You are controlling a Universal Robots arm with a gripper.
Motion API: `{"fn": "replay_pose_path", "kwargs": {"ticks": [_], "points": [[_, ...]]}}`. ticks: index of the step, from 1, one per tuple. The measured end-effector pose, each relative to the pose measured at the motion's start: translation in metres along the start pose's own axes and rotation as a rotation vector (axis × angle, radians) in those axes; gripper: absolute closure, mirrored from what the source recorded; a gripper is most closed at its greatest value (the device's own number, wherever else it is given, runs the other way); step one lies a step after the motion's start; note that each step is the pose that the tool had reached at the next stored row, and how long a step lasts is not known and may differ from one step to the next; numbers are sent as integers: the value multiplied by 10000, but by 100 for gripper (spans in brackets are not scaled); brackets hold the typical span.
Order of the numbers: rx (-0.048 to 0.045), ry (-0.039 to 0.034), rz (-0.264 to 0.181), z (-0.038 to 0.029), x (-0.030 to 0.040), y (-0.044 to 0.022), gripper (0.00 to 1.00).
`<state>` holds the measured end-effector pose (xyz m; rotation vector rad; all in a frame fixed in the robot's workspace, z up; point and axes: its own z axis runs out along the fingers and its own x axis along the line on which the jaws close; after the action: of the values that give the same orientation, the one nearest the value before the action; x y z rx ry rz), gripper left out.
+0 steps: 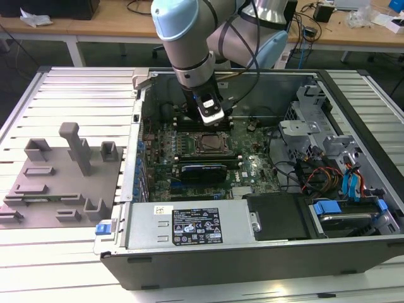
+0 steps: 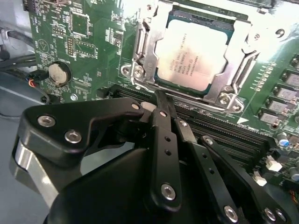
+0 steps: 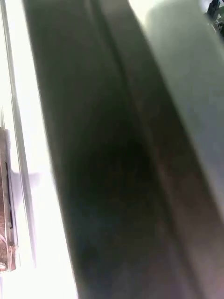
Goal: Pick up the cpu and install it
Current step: 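Install the first cpu locking lever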
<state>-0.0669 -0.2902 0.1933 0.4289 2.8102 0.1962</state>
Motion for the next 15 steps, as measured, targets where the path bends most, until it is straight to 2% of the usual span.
{"fn": "replay_pose_path", "kwargs": {"ticks": [5,6,7,10,13,15], "points": [[-83,25,38,0,-30,-43,89],[-289,88,118,-4,-36,-65,89],[-438,129,177,-61,-53,-53,89],[-437,127,183,-111,-67,-44,89],[-374,108,173,-117,-70,-44,89],[-197,99,237,-118,-70,-45,89]]}}
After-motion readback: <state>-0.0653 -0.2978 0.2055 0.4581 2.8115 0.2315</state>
